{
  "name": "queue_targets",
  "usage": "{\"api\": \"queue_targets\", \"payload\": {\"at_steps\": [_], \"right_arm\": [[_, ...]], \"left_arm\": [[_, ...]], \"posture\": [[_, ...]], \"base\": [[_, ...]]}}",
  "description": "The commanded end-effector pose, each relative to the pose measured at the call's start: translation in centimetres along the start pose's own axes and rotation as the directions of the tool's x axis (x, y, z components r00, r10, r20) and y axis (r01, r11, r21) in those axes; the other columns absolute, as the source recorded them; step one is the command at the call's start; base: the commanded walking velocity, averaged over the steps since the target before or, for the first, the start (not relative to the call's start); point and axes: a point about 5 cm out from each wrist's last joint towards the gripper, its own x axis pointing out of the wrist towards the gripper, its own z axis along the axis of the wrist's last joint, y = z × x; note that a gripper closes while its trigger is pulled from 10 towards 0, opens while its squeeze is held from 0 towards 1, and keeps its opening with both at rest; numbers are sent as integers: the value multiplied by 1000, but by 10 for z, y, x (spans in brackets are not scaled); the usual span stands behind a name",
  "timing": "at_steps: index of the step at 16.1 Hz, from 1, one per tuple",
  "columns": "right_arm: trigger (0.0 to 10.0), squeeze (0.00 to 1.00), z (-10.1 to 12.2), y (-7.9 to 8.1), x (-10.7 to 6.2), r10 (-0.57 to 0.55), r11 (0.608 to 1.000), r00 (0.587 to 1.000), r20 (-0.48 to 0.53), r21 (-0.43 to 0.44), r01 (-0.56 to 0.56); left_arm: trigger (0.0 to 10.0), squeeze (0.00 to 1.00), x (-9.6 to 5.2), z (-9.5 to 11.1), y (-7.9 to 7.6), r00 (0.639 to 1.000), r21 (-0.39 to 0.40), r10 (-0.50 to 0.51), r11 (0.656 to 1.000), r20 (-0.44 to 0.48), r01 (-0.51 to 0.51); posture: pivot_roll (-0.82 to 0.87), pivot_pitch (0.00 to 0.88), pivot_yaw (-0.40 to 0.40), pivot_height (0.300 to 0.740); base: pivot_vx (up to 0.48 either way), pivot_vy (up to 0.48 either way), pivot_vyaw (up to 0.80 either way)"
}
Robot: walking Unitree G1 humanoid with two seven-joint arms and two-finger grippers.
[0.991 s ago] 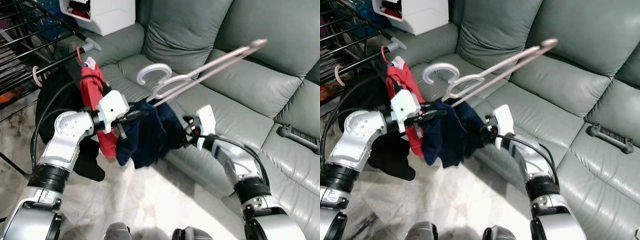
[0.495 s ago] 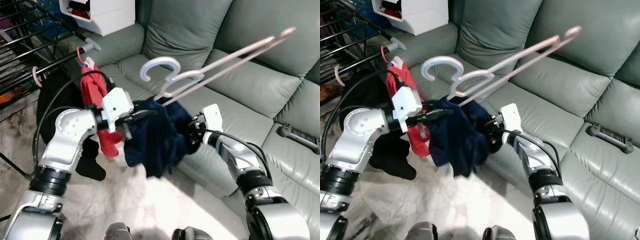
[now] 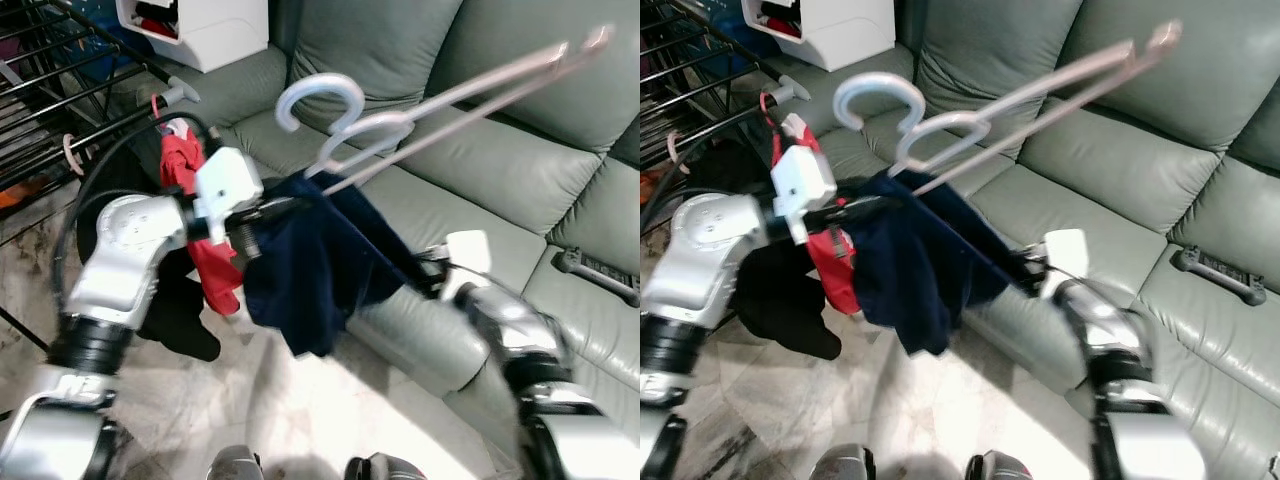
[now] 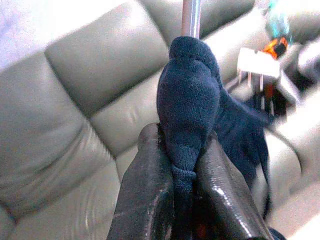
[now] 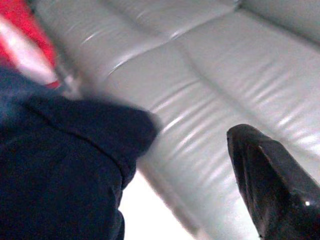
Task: Hang hanger
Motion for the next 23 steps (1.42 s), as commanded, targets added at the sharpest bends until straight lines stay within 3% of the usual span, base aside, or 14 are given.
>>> {"api": "queue_targets", "payload": {"at_steps": [1,3,4,6,7,9,11,13,15,19,23], "right_arm": [[0,0,-3,-23,-10,-92,996,996,-20,16,92],[0,0,26,-51,-20,-205,978,976,76,50,202],[0,0,55,-68,-27,-296,954,937,185,97,282],[0,0,85,-75,-33,-335,942,894,299,132,309],[0,0,107,-78,-37,-355,935,860,366,150,322],[0,0,122,-81,-39,-375,927,836,401,165,337],[0,0,135,-82,-41,-394,919,806,441,177,353],[0,0,148,-81,-44,-404,914,771,492,188,359],[0,0,152,-79,-45,-393,919,757,523,200,339],[0,0,171,-63,-50,-252,968,703,665,182,174],[0,0,185,-52,-51,-149,989,681,717,124,85]], "left_arm": [[0,0,-17,4,15,997,43,73,996,3,-73],[0,0,-31,-10,18,994,17,95,995,-59,-94],[0,0,-39,-23,15,991,-46,93,994,-98,-98],[0,0,-44,-34,6,991,-122,58,990,-124,-73],[0,0,-46,-41,-4,993,-203,0,979,-121,-25],[0,0,-46,-43,-14,993,-312,-72,949,-92,40],[0,0,-47,-47,-27,984,-379,-155,918,-83,112],[0,0,-52,-57,-47,953,-429,-280,879,-116,207],[0,0,-55,-65,-55,927,-445,-342,862,-155,244],[0,0,-53,-80,-60,905,-436,-360,869,-228,236],[0,0,-50,-92,-67,867,-401,-399,877,-298,266]], "posture": [[-18,37,-6,740],[-27,36,-3,740],[-27,36,-3,740],[-33,38,-2,740],[-37,39,-4,740],[-38,41,-7,740],[-37,41,-10,740],[-37,44,-9,740],[-38,45,-9,740],[-46,47,-5,740],[-53,48,-2,740]], "base": [[0,0,0],[0,0,0],[0,0,0],[0,0,0],[0,0,0],[0,0,0],[0,0,0],[0,0,0],[0,0,0],[0,0,0],[0,0,0]]}}
